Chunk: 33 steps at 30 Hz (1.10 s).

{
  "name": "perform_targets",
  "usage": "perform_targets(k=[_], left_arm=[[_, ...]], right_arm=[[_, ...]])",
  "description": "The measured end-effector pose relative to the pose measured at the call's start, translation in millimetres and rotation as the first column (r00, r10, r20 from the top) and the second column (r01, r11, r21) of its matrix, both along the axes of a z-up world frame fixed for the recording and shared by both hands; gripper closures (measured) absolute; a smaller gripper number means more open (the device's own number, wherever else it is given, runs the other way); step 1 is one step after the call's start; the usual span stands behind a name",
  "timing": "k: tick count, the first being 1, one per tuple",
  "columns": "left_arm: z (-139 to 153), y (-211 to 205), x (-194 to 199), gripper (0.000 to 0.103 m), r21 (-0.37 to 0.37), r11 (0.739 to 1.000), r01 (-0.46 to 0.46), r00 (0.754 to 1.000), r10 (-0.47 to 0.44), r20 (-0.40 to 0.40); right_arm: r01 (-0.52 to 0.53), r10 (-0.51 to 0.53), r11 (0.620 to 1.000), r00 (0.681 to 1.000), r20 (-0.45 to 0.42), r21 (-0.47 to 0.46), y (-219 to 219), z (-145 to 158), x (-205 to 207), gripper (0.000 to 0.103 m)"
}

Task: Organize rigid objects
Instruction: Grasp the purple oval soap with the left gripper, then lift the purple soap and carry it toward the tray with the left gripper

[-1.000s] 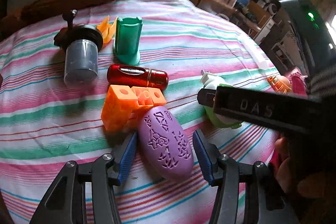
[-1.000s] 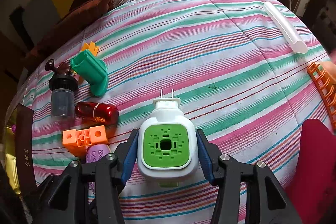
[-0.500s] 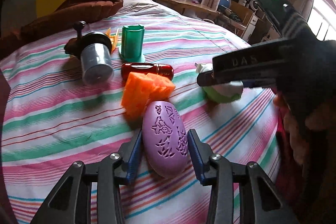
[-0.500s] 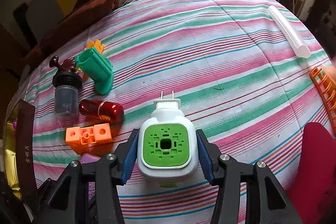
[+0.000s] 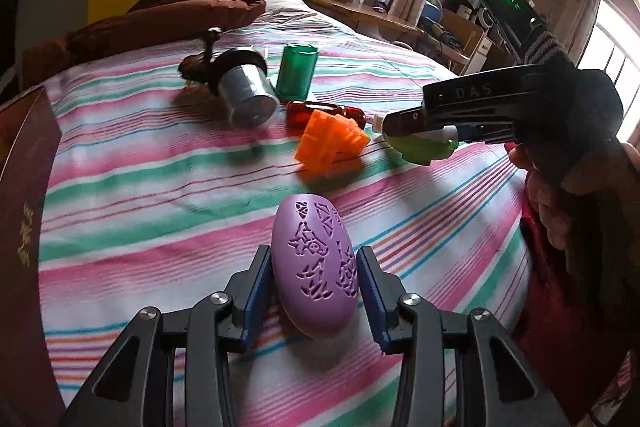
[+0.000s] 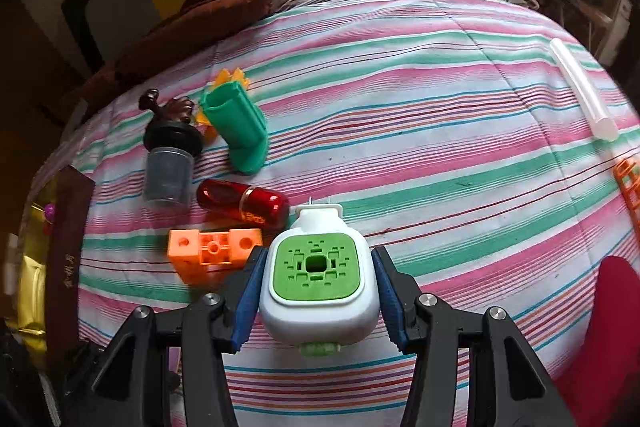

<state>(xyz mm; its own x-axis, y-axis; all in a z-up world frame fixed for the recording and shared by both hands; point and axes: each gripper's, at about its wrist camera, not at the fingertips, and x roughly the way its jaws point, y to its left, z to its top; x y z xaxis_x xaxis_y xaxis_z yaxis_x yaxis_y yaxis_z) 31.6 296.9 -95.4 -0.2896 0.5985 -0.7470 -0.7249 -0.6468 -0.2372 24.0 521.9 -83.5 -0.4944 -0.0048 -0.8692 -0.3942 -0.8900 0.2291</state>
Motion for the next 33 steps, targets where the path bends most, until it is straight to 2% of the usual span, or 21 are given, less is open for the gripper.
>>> perform_targets(k=[9,13,17,21,24,28,33], left_arm=[[7.1,-31.7,-0.4,0.062,0.056,0.998,-0.033,0.999,0.031,0.036],[15.0,-44.6,-1.0,0.066,0.085,0.995,-0.048,0.998,0.045,0.036],[14.8,-51.1,2.0,0.067,0.052,0.997,-0.057,0.998,0.056,0.012],[1.4,-50.8,-5.4,0.069,0.054,0.995,-0.082,0.993,0.077,0.086],[-0.5,-45.0,-10.3,0.068,0.055,0.994,-0.096,0.991,0.090,0.102],[-0.9,-34.1,-11.8,0.067,0.040,0.996,-0.081,0.994,0.078,0.075],[2.1,-31.6,-2.6,0.068,0.012,0.999,-0.045,0.999,0.045,0.001]], right_arm=[[-0.015,0.015,1.000,1.000,-0.022,0.007,-6.2,4.6,1.4,0.050],[-0.030,0.030,1.000,0.999,-0.028,0.009,-7.5,4.6,-0.2,0.050],[-0.031,0.031,0.999,0.999,-0.024,0.010,-8.8,4.2,0.3,0.050],[-0.027,0.027,1.000,0.999,-0.023,0.008,-7.3,4.2,1.9,0.050],[-0.030,0.030,0.999,0.999,-0.016,0.012,-7.8,3.5,1.1,0.050],[-0.050,0.050,0.998,0.999,0.005,0.034,-11.7,1.2,-1.1,0.050],[-0.066,0.065,0.996,0.998,0.022,0.063,-16.3,-0.9,-1.0,0.050]])
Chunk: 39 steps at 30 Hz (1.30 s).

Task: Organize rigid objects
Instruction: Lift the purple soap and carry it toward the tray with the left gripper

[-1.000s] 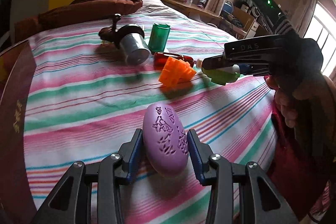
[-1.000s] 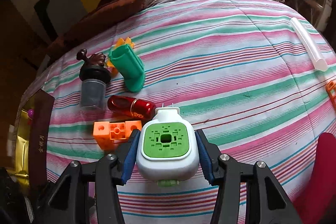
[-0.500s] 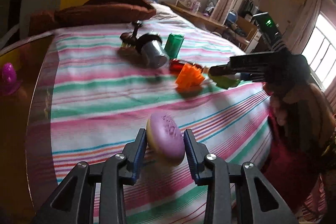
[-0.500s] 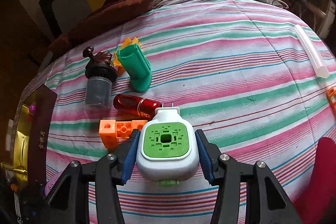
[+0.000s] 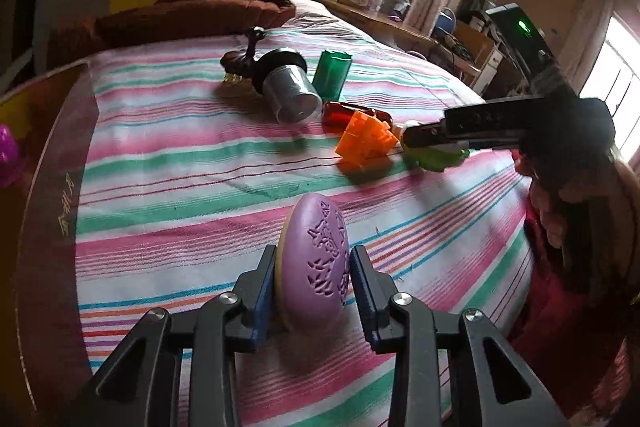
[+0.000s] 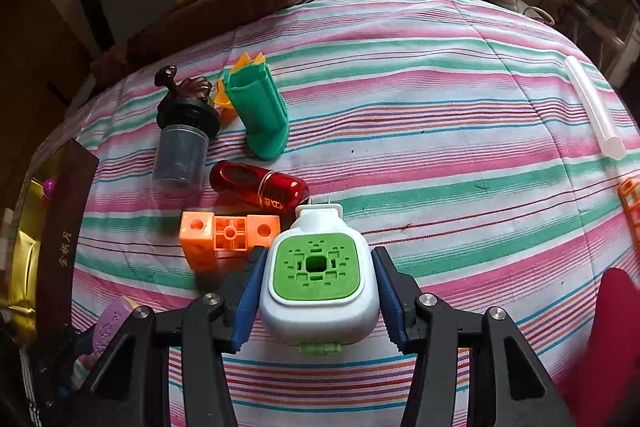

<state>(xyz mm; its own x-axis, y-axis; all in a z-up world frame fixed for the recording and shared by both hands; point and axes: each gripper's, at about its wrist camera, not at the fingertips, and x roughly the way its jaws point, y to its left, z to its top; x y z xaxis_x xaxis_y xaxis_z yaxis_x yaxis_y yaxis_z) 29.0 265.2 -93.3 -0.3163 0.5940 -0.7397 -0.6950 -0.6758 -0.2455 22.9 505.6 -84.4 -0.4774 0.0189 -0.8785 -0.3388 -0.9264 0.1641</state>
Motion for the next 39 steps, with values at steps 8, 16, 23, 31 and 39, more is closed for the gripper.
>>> perform_targets(k=[8,16,23,31,39], left_arm=[[14.4,-20.9,-0.7,0.072,0.074,0.997,-0.026,0.999,0.024,0.030],[26.6,-32.2,-1.4,0.074,0.094,0.995,-0.044,0.999,0.042,0.024],[15.5,-23.9,-9.5,0.074,0.077,0.993,-0.090,0.996,0.090,0.013],[8.6,-23.3,-11.6,0.074,0.073,0.994,-0.079,0.997,0.078,0.026],[36.0,-47.2,-14.2,0.074,0.180,0.977,-0.117,0.992,0.106,0.072]], right_arm=[[0.030,-0.030,0.999,0.999,-0.037,-0.015,5.4,5.1,3.0,0.050],[0.022,-0.023,1.000,0.999,-0.039,-0.014,2.5,5.0,0.7,0.050],[0.024,-0.025,0.999,0.999,-0.032,-0.023,2.5,2.9,0.3,0.050],[0.018,-0.019,1.000,0.999,-0.028,-0.022,2.8,2.8,-0.2,0.050],[0.038,-0.040,0.999,0.997,-0.066,-0.033,5.5,9.7,3.3,0.050]])
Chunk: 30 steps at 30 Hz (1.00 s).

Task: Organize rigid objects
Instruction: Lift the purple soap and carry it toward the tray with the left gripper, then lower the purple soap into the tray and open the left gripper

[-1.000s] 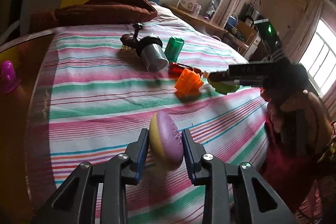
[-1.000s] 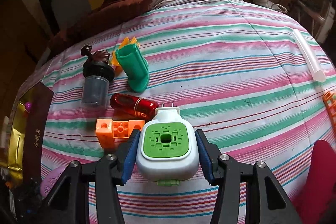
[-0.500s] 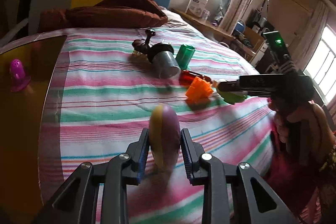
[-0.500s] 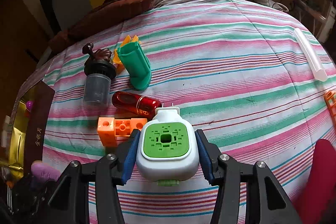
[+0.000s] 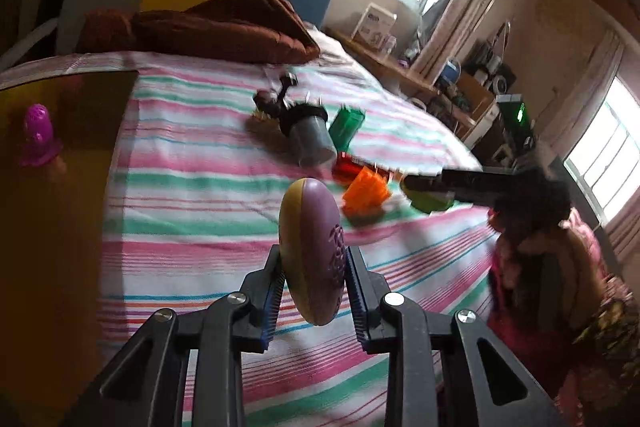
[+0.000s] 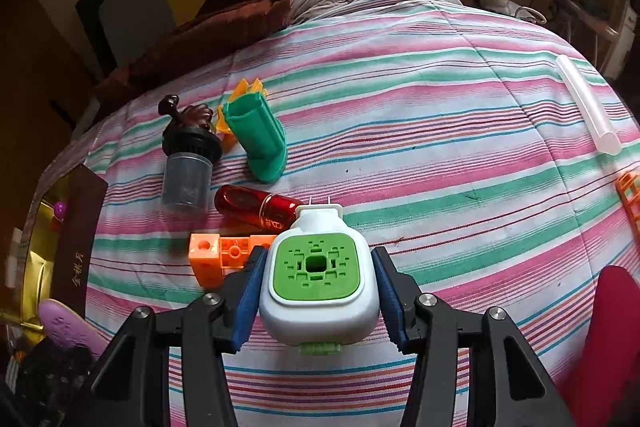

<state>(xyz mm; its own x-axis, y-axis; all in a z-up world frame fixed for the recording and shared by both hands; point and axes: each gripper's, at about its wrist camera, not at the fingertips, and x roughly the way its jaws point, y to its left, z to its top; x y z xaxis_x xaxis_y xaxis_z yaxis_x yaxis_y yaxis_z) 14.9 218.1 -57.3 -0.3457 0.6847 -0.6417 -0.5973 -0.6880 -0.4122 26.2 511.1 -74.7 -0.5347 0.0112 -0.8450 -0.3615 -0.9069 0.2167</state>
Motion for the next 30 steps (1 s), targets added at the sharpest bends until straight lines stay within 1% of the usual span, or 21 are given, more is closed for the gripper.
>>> perform_targets(k=[5,8,12,15,18,21,25,27,30], left_arm=[[22.6,-28.1,-8.7,0.074,0.059,0.997,-0.041,0.999,0.041,-0.003],[32.6,-52.6,-18.4,0.074,0.076,0.993,-0.085,0.996,0.086,-0.010],[37.4,-87.9,-36.2,0.074,0.063,0.984,-0.165,0.986,0.166,-0.010],[34.4,-118.4,-54.4,0.074,0.058,0.970,-0.237,0.972,0.236,0.020],[28.8,-146.6,-72.5,0.074,0.023,0.953,-0.301,0.953,0.300,0.038],[19.6,-173.2,-94.5,0.074,-0.017,0.937,-0.349,0.934,0.350,0.069],[5.0,-202.9,-117.5,0.074,-0.077,0.912,-0.402,0.905,0.409,0.115],[-3.2,-216.0,-128.1,0.074,-0.102,0.898,-0.427,0.887,0.439,0.147],[-14.3,-227.9,-141.4,0.074,-0.145,0.883,-0.447,0.863,0.468,0.188]], right_arm=[[-0.012,0.012,1.000,1.000,-0.008,0.007,-3.3,1.9,-0.6,0.050],[-0.015,0.015,1.000,1.000,-0.011,0.006,-3.9,2.3,-0.6,0.050],[-0.020,0.020,1.000,1.000,-0.006,0.020,-5.7,1.7,-1.9,0.050],[-0.029,0.030,0.999,0.999,-0.013,0.043,-8.7,4.2,-2.4,0.050],[-0.041,0.043,0.997,0.999,-0.030,0.070,-13.8,9.2,-3.1,0.050],[-0.045,0.047,0.995,0.999,-0.020,0.094,-17.9,10.8,-4.8,0.050],[-0.037,0.038,0.997,0.999,-0.009,0.068,-20.2,10.8,-2.0,0.050],[-0.035,0.035,0.999,0.999,-0.015,0.041,-25.3,13.3,0.0,0.050],[-0.058,0.059,0.998,0.998,-0.033,0.030,-40.0,19.2,1.6,0.050]])
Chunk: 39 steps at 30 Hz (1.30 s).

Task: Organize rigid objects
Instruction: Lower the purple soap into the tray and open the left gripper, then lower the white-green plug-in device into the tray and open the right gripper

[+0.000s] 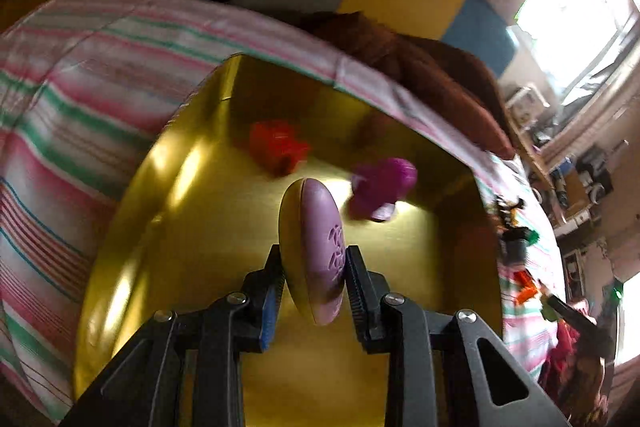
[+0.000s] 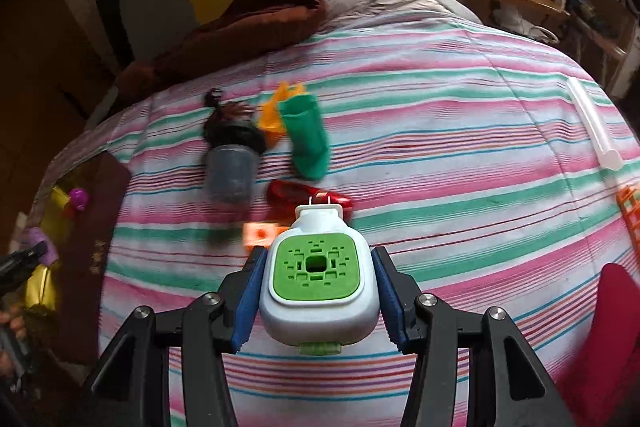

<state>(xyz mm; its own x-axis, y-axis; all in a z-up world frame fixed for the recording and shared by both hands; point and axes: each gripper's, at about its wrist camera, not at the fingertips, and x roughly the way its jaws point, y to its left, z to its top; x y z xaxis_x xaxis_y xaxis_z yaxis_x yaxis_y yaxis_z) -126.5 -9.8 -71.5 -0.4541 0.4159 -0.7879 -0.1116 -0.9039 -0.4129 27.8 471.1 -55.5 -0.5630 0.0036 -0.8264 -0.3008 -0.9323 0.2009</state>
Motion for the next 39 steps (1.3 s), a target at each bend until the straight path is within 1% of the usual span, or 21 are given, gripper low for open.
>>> perform_targets(k=[2,4,6,8,10,12,13,14,17,21,25,26,29,32,35,37,39], left_arm=[[-5.9,-3.2,-8.4,0.074,-0.027,1.000,-0.008,1.000,0.009,0.030],[-7.6,-5.1,-13.7,0.074,-0.029,0.999,-0.016,0.999,0.017,0.039],[-6.9,-5.2,-20.0,0.074,-0.065,0.998,-0.022,0.999,0.025,0.047],[-6.7,-8.1,-23.8,0.074,-0.096,0.994,-0.053,0.997,0.057,0.046],[-2.7,-14.1,-25.3,0.073,-0.109,0.989,-0.099,0.994,0.103,0.031],[5.5,-18.5,-25.6,0.068,-0.111,0.985,-0.129,0.992,0.129,-0.004],[9.4,-19.2,-23.7,0.062,-0.113,0.984,-0.135,0.991,0.134,-0.023],[14.7,-20.7,-22.2,0.060,-0.119,0.982,-0.145,0.989,0.140,-0.048],[28.5,-22.2,-9.7,0.060,-0.124,0.979,-0.160,0.983,0.147,-0.114],[42.1,-30.4,6.8,0.060,-0.083,0.978,-0.194,0.968,0.177,-0.178],[49.5,-31.8,33.9,0.060,-0.053,0.978,-0.201,0.956,0.184,-0.227],[51.6,-32.1,45.6,0.060,-0.048,0.977,-0.206,0.952,0.189,-0.241],[51.5,-26.8,70.6,0.060,-0.035,0.982,-0.185,0.950,0.169,-0.263],[51.3,-20.1,90.0,0.060,-0.056,0.985,-0.161,0.948,0.139,-0.287],[53.6,-14.4,103.2,0.060,-0.074,0.988,-0.138,0.941,0.108,-0.320],[53.3,-13.8,106.9,0.060,-0.084,0.987,-0.137,0.942,0.104,-0.320],[51.2,-16.8,110.0,0.060,-0.077,0.986,-0.147,0.943,0.116,-0.313]], right_arm=[[-0.026,0.026,1.000,1.000,-0.015,0.004,-14.9,5.5,-0.6,0.050],[-0.063,0.063,0.998,0.997,-0.038,0.000,-33.6,12.9,-2.5,0.050],[-0.101,0.100,0.995,0.993,-0.062,-0.012,-52.8,20.3,-4.9,0.050],[-0.131,0.129,0.991,0.988,-0.080,-0.019,-67.5,26.5,-7.5,0.050],[-0.177,0.173,0.984,0.980,-0.103,-0.030,-88.1,34.0,-11.2,0.050],[-0.212,0.206,0.977,0.971,-0.117,-0.035,-105.6,38.8,-14.0,0.050],[-0.229,0.223,0.973,0.967,-0.123,-0.038,-113.8,40.4,-15.3,0.050],[-0.249,0.242,0.968,0.962,-0.128,-0.042,-122.1,41.4,-16.7,0.050],[-0.308,0.300,0.951,0.945,-0.130,-0.044,-150.8,42.4,-21.5,0.050],[-0.365,0.356,0.929,0.926,-0.125,-0.057,-180.4,39.5,-27.9,0.050],[-0.409,0.400,0.910,0.908,-0.120,-0.061,-204.7,36.9,-33.1,0.050],[-0.418,0.409,0.906,0.905,-0.117,-0.063,-211.1,36.0,-35.6,0.050],[-0.445,0.437,0.893,0.893,-0.106,-0.065,-228.8,32.4,-45.7,0.050],[-0.476,0.470,0.878,0.877,-0.097,-0.051,-248.3,30.8,-55.7,0.050],[-0.497,0.492,0.867,0.866,-0.090,-0.038,-264.9,29.8,-64.1,0.050],[-0.504,0.500,0.863,0.862,-0.083,-0.038,-274.2,27.9,-70.6,0.050],[-0.510,0.507,0.859,0.859,-0.079,-0.038,-283.0,26.0,-76.1,0.050]])
